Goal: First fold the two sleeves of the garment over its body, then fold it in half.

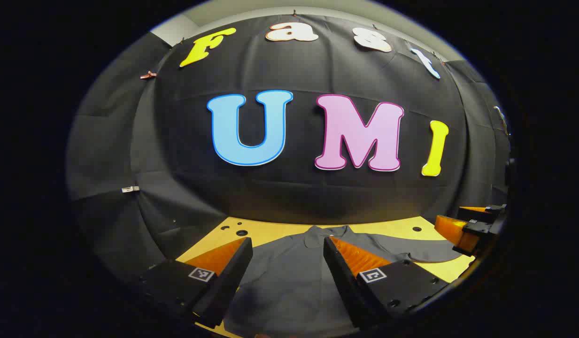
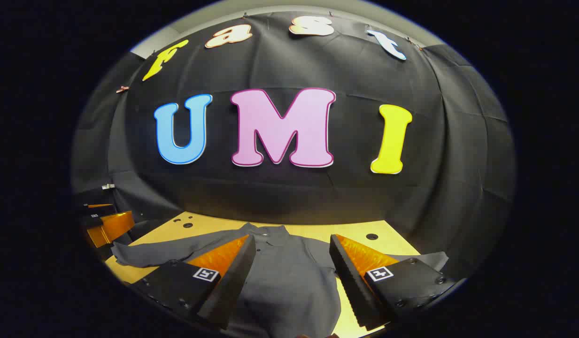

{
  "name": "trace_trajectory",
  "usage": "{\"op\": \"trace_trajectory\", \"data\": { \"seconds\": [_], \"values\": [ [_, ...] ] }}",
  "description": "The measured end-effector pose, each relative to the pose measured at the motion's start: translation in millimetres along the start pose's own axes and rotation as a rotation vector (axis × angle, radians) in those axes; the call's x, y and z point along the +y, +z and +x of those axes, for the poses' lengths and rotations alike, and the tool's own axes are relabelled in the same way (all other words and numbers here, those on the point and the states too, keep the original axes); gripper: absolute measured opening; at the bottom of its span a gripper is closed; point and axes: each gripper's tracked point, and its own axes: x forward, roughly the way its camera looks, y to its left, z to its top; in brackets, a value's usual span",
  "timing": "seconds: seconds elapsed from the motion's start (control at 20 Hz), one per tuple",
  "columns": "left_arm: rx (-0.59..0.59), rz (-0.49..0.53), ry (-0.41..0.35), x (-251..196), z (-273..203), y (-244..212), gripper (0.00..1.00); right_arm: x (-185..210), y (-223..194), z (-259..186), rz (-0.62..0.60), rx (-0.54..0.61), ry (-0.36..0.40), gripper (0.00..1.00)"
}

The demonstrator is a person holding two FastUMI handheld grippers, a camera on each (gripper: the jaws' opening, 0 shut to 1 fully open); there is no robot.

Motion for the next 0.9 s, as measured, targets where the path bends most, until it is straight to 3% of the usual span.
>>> {"op": "trace_trajectory", "data": {
  "seconds": [0.3, 0.9],
  "values": [
    [0.045, -0.021, -0.062, -24, 12, -18, 0.96, -4, -18, 4, 0.008, 0.034, -0.008, 0.97],
    [0.069, 0.001, -0.058, -30, 20, -25, 0.96, -19, -33, 3, 0.039, 0.076, -0.039, 0.97]
  ]
}}
